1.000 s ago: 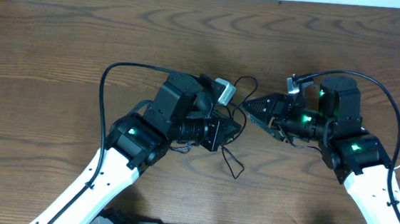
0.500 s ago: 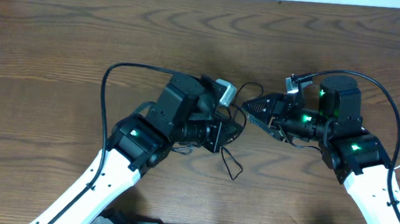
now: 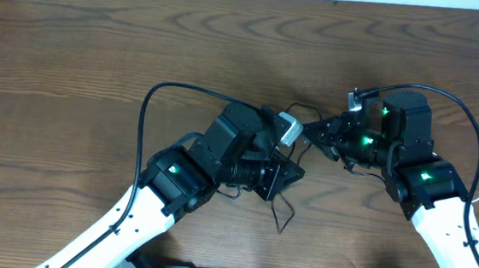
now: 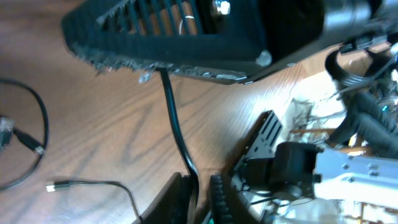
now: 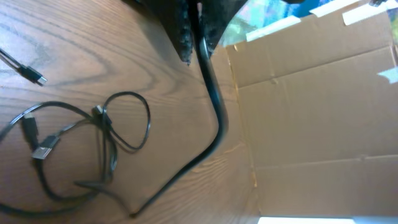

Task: Untangle cables
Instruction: 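Grasp the black cable with the right gripper next to the left gripper, then pull the black cable rightward with the right gripper and drop it at the right edge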

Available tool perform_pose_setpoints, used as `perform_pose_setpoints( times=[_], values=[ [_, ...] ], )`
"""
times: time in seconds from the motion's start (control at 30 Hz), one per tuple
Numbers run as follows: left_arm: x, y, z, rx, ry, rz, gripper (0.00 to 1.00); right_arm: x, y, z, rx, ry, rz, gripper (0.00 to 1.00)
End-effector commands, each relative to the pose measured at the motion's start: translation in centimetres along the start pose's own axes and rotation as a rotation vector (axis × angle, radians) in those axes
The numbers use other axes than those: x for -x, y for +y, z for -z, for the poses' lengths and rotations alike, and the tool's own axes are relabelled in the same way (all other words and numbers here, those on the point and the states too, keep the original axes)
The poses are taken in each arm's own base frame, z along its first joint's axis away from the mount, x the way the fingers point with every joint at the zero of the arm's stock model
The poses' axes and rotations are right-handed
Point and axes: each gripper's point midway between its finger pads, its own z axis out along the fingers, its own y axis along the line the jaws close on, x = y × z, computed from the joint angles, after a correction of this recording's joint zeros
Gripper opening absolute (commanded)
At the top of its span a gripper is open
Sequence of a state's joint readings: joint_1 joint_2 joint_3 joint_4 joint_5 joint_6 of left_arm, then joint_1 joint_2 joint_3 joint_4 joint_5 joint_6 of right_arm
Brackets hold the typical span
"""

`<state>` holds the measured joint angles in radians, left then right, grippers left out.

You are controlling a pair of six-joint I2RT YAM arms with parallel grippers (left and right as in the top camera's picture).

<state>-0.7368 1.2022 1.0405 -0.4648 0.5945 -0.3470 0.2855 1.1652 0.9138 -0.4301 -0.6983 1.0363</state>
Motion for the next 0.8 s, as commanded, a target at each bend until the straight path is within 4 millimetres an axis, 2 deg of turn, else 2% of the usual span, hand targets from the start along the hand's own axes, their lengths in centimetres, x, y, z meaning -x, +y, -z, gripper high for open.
perform_pose_setpoints(
  times=[0.0,0.13,0.2,0.27,0.33,0.43,0.57,0.63,0.77],
  values=[
    [0.4,0.5,0.3,0.043,-0.023,0.004,0.37,0.8,-0.2,0.1,-0.028,-0.048,0.141,0.01],
    [0.0,3.2,0.6,0.193,-0.027,0.034,0.41,2.6,-1.4,0.3,-0.126,-0.135,0.428,0.01],
    [-0.5,4.9,1.0,0.289,-0.020,0.051,0.41,4.3,-1.9,0.8,-0.198,-0.206,0.568,0.01],
    [-1.0,6.1,1.4,0.354,-0.011,0.065,0.40,5.7,-1.9,1.5,-0.259,-0.269,0.672,0.01],
    [-1.4,6.7,1.7,0.392,0.001,0.073,0.40,7.7,-1.1,3.0,-0.335,-0.353,0.801,0.01],
    [-1.8,6.9,1.8,0.403,0.015,0.079,0.40,10.7,1.7,6.4,-0.414,-0.514,0.916,0.01],
    [-1.9,7.0,1.8,0.405,0.018,0.080,0.40,14.2,7.1,12.5,-0.472,-0.794,0.974,0.01],
    [-1.9,7.1,1.9,0.412,0.016,0.079,0.40,15.3,9.6,16.2,-0.483,-0.933,0.966,0.01],
    [-1.8,7.1,1.9,0.411,0.015,0.079,0.40,16.5,12.4,22.7,-0.517,-1.153,0.927,0.01]
  ],
)
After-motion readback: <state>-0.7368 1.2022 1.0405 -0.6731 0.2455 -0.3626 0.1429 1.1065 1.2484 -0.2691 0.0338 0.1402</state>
